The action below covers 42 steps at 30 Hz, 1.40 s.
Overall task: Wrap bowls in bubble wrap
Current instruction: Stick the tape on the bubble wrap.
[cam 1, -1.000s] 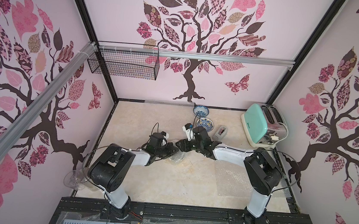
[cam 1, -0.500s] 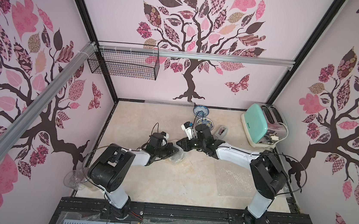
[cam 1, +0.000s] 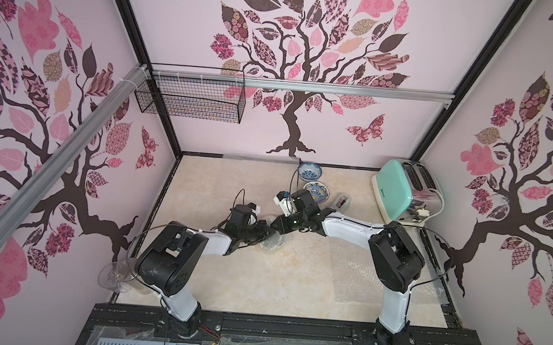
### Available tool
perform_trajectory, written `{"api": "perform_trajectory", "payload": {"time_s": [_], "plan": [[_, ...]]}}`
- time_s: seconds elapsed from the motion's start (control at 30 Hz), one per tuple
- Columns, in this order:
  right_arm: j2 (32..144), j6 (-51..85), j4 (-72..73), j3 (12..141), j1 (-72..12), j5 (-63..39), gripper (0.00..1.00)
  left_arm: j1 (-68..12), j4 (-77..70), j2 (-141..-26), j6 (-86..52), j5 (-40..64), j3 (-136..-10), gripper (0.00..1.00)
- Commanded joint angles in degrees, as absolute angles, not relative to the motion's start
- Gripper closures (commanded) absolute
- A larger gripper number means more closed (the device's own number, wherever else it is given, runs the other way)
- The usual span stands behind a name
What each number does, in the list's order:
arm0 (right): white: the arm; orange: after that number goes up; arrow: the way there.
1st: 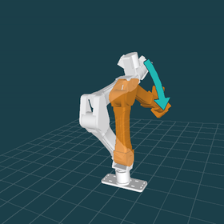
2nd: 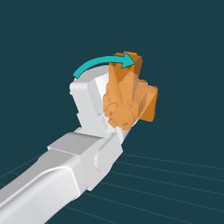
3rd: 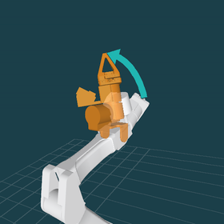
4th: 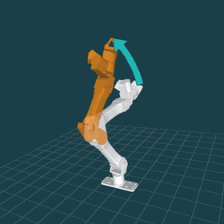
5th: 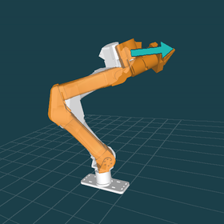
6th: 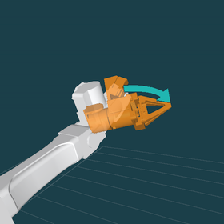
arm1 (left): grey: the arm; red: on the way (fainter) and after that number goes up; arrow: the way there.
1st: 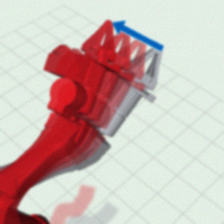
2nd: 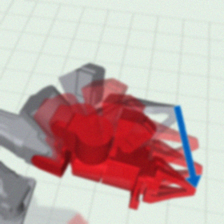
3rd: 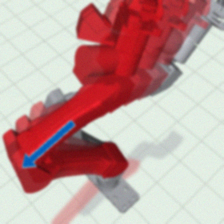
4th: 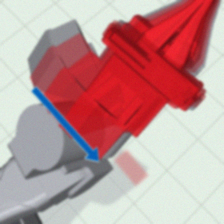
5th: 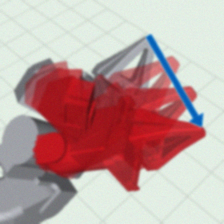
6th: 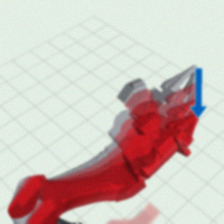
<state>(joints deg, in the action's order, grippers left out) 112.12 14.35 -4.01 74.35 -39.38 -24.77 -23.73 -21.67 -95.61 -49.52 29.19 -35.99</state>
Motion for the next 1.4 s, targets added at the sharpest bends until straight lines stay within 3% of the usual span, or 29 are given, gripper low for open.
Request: {"api": "perform_trajectory", "payload": {"time_s": [0.0, 0.57, 0.9, 1.37], "plan": [[113.75, 12.64, -6.77, 77.06, -38.38, -23.18, 0.94, -23.73, -17.32, -95.70, -48.25, 28.20, -35.68, 1.00], [118.91, 11.68, -8.63, 81.04, -35.27, -27.28, 0.93, -23.71, -17.23, -96.92, -47.64, 27.86, -36.03, 1.00], [110.90, 12.33, -0.08, 77.25, -35.16, -38.22, 0.87, -23.99, -17.23, -96.92, -47.73, 27.86, -36.26, 1.00], [118.76, 10.47, -7.24, 81.74, -35.02, -32.47, 0.88, -24.34, -16.61, -96.64, -47.46, 27.76, -36.41, 1.00]]}}
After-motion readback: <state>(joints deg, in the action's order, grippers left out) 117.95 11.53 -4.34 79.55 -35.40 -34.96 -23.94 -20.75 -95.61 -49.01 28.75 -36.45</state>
